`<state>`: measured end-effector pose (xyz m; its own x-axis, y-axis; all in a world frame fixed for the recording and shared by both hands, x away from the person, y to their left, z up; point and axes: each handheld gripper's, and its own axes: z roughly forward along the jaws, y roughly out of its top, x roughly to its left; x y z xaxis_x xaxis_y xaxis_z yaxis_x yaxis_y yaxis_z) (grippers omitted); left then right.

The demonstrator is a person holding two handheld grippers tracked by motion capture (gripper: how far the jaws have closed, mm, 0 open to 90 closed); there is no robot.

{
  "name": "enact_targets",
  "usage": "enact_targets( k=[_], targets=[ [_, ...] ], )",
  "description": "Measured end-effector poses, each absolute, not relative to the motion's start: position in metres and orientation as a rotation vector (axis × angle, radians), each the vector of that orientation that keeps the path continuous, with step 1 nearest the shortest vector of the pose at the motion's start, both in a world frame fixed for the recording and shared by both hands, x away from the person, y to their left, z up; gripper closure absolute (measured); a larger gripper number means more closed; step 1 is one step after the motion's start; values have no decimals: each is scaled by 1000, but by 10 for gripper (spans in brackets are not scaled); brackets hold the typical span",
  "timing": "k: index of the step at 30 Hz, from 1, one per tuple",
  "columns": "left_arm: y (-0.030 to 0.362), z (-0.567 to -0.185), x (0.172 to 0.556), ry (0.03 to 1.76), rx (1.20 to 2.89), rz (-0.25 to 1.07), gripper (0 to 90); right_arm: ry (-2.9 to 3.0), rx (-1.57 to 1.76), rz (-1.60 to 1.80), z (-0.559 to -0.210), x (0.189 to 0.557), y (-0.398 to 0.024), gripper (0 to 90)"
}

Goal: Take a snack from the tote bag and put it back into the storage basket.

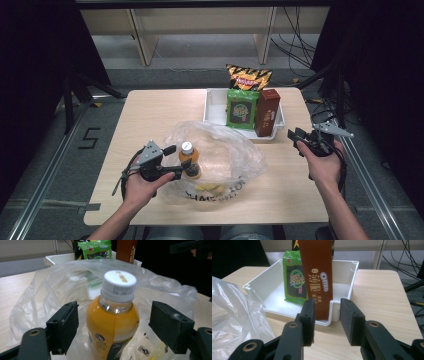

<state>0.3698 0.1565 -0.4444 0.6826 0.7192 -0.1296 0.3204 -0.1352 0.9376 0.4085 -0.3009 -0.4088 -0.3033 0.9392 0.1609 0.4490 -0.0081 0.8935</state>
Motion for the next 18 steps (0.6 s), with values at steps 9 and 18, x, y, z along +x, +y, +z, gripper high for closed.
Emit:
enact_targets(
  k=[9, 18],
  targets=[
    [141, -462, 376, 858, 1778, 464, 185, 1783, 1409, 1281, -411, 410, -304, 647],
    [134, -476, 382, 863, 1809, 491, 178, 1793, 1429, 1255, -414, 410, -304, 643]
  ],
)
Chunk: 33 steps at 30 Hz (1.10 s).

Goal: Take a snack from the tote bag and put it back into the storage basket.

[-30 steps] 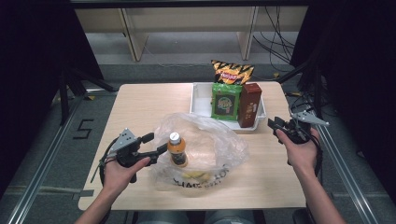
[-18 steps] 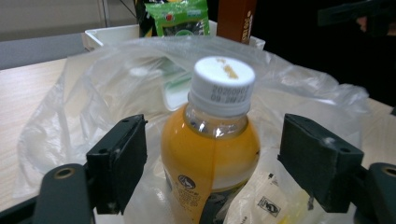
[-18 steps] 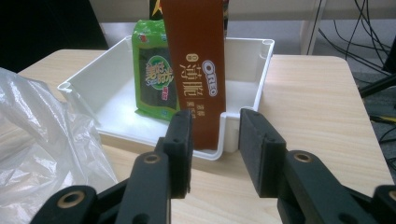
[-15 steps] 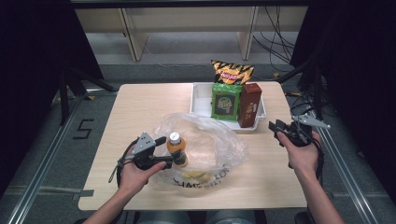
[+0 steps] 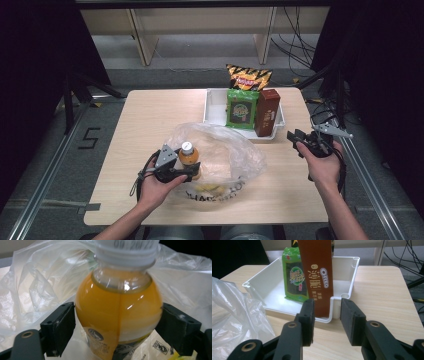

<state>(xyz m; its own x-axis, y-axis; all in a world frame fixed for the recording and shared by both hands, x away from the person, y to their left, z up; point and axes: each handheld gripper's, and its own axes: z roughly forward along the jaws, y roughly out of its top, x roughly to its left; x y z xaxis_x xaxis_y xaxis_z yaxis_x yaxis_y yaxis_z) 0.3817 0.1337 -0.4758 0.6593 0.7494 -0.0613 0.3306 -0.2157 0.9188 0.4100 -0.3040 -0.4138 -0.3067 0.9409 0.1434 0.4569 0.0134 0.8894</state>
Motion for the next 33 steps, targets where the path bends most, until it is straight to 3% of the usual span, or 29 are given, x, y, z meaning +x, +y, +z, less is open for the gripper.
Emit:
enact_targets(
  k=[20, 33],
  targets=[
    [133, -490, 388, 869, 1839, 465, 221, 1776, 1442, 1247, -415, 410, -304, 637],
    [133, -491, 389, 828, 1854, 472, 320, 1795, 1426, 1268, -416, 409, -305, 632]
  ],
)
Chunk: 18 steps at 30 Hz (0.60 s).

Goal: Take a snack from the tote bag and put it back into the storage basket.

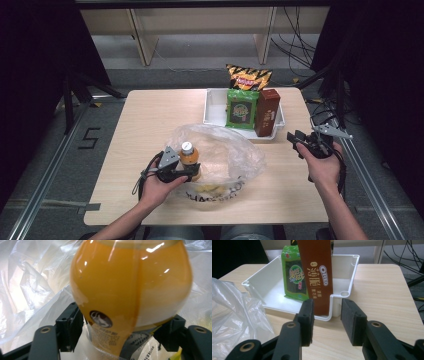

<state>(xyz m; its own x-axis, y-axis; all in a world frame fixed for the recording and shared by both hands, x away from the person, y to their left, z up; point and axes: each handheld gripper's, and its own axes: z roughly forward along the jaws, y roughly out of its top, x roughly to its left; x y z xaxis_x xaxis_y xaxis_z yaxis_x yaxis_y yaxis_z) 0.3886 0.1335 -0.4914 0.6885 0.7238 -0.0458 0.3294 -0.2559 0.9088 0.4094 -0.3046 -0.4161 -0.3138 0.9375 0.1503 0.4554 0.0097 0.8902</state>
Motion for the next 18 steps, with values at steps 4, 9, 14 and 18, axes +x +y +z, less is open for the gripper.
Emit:
enact_targets(
  k=[4, 9, 14, 18],
  targets=[
    [134, -490, 389, 815, 1853, 479, 355, 1793, 1449, 1263, -417, 409, -304, 628],
    [137, -489, 389, 836, 1834, 479, 359, 1802, 1431, 1249, -418, 409, -307, 626],
    [139, -480, 388, 828, 1805, 493, 359, 1799, 1436, 1267, -417, 410, -306, 626],
    [137, -474, 386, 816, 1796, 477, 359, 1805, 1426, 1248, -418, 409, -307, 624]
  ],
)
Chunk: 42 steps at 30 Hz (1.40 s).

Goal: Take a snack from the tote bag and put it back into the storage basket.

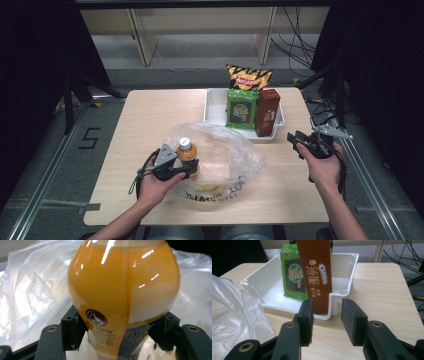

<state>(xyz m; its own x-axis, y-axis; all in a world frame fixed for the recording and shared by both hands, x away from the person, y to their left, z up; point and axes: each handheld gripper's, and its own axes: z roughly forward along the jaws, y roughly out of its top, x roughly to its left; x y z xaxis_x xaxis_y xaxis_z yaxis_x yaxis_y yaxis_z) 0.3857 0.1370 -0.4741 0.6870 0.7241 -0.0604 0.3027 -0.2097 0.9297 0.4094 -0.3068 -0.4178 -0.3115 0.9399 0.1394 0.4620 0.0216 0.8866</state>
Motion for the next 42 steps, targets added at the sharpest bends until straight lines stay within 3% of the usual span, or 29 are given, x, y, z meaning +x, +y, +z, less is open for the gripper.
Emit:
enact_targets(
  k=[42],
  targets=[
    [137, -422, 392, 752, 1741, 478, 363, 1808, 1435, 1243, -419, 409, -305, 624]
  ],
)
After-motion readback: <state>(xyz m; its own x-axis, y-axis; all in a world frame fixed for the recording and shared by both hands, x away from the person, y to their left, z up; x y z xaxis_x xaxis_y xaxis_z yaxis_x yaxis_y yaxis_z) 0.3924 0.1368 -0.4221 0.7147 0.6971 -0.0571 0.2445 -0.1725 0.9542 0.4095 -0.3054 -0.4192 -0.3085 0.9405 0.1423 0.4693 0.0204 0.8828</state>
